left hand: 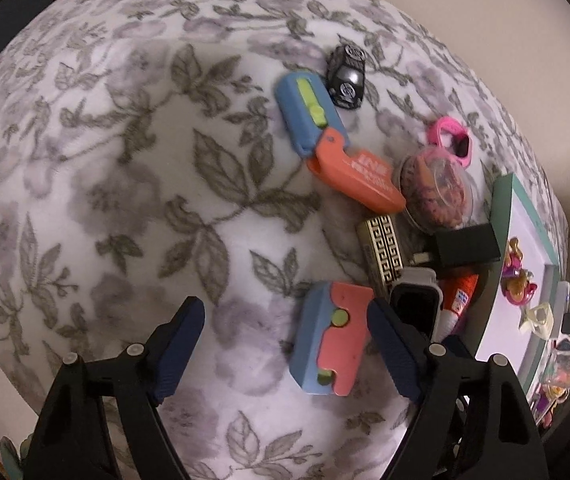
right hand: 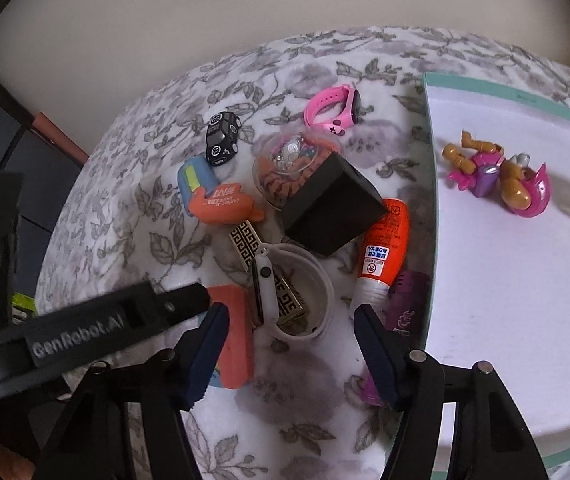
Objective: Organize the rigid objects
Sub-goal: 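Lower the left tool onto the pink-and-blue block and close it, then grasp the white watch with the right tool while the left tool lifts the block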
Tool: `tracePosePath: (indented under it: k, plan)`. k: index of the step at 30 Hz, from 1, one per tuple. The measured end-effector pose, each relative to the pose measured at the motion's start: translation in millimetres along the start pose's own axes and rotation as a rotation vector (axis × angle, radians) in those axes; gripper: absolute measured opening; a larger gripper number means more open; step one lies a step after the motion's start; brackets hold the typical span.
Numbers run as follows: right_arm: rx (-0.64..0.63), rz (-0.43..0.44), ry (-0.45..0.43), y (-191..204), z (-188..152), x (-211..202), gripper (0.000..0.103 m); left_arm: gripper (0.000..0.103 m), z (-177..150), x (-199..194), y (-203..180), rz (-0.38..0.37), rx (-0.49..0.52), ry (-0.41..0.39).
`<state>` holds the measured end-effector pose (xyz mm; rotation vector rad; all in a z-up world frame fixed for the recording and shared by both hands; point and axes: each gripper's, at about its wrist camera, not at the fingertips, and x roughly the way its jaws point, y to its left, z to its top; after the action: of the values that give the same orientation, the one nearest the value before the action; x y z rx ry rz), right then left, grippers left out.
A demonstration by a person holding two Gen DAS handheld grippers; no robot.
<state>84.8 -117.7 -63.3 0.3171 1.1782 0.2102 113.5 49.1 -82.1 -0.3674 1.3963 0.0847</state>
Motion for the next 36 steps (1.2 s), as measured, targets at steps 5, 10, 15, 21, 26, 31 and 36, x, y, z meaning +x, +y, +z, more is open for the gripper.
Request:
tracePosePath:
  k: [5, 10, 15, 21, 26, 31, 36]
  plan:
    - [-0.003, 0.014, 0.000, -1, 1, 2, 0.061, 0.083, -2, 1, -9, -0.002, 0.032, 0.004]
    - [0.008, 0.034, 0.013, -3, 0, 7, 0.056, 0.082, 0, 8, -8, -0.006, 0.029, 0.024]
    - [0.007, 0.020, 0.026, -6, -2, 12, 0.053, 0.072, 1, 18, -13, -0.014, 0.035, 0.042]
    - [0.008, 0.027, 0.013, -7, -2, 12, 0.053, 0.050, 1, 18, -19, -0.059, 0.038, 0.042]
    - [0.009, 0.029, 0.005, -7, -1, 12, 0.053, 0.043, 1, 16, -18, -0.098, 0.027, 0.049]
    - [0.007, 0.028, 0.003, -6, -1, 12, 0.053, 0.042, 2, 12, -9, -0.085, 0.009, 0.033]
    - [0.006, 0.028, 0.002, -6, -1, 13, 0.053, 0.041, 8, 7, 4, -0.037, -0.025, 0.003]
